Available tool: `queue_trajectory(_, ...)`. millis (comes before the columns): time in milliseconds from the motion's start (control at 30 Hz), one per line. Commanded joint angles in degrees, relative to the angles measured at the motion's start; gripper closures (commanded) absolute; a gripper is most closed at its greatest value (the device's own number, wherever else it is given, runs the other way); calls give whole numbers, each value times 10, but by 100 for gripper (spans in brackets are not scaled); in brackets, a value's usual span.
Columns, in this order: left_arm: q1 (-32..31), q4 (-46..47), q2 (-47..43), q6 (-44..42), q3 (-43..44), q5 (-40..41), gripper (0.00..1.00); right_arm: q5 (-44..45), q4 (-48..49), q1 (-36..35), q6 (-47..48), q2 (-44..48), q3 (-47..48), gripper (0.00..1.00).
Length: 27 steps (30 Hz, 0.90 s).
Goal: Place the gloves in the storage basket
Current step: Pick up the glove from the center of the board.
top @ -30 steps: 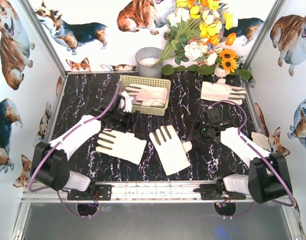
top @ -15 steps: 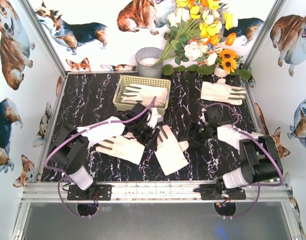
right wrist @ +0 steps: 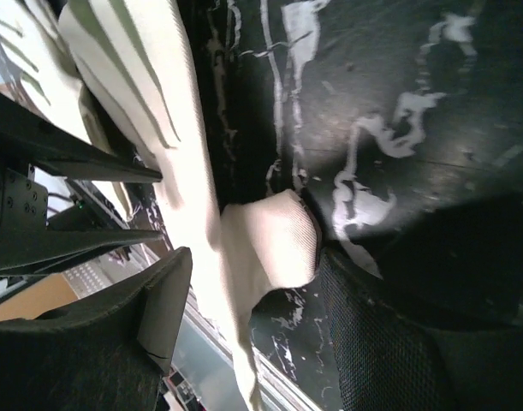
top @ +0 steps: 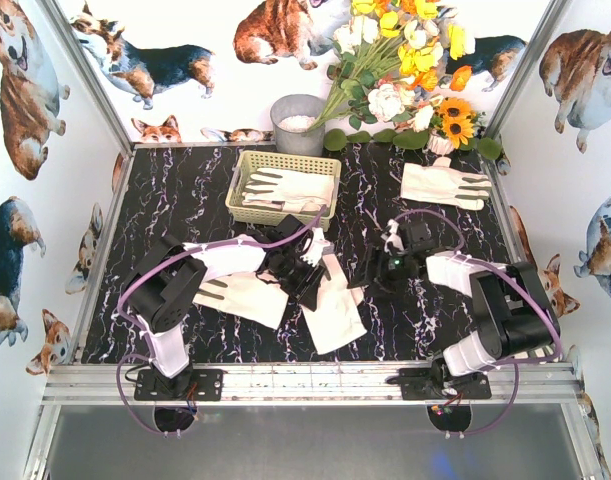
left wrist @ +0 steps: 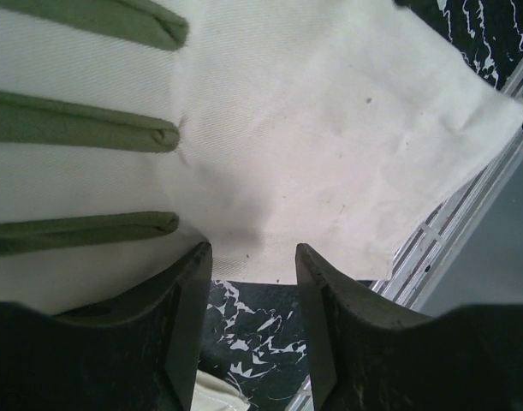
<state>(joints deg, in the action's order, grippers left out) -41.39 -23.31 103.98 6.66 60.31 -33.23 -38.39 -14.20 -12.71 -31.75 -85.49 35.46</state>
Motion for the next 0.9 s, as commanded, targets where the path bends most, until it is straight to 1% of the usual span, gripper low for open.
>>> queue_trajectory(0,-2,13,32,-23,-6,4,61,-8,45,-31,-14,-21,-9,37)
queue_trajectory(100,-1,15,37,-24,-11,3,62,-4,67,-50,-34,-31,-9,37)
queue_trajectory(233,-1,17,32,-24,-12,9,62,5,83,-62,-52,-33,-9,46)
queue_trajectory(367,0,17,27,-23,-11,10,62,9,83,-63,-57,-27,-8,63)
queue_trajectory(433,1,17,22,-22,-12,14,62,14,71,-63,-55,-19,-5,70)
queue_trajectory(467,2,16,20,-21,-11,16,62,17,64,-63,-54,-12,-4,78)
queue_trajectory(533,4,14,13,-17,-8,18,62,28,48,-63,-53,4,-2,97)
queue_trajectory(567,5,12,8,-15,-5,18,62,34,35,-63,-51,13,3,100)
queue_trajectory(633,8,5,-8,-8,8,18,61,52,-5,-63,-44,38,15,100)
queue_trajectory(700,14,-3,-29,0,27,23,57,89,-71,-63,-29,69,43,100)
queue_trajectory(800,29,-16,-70,15,58,38,47,177,-199,-63,14,113,105,100)
queue_trajectory(867,46,-24,-105,26,73,53,37,241,-278,-63,36,133,152,100)
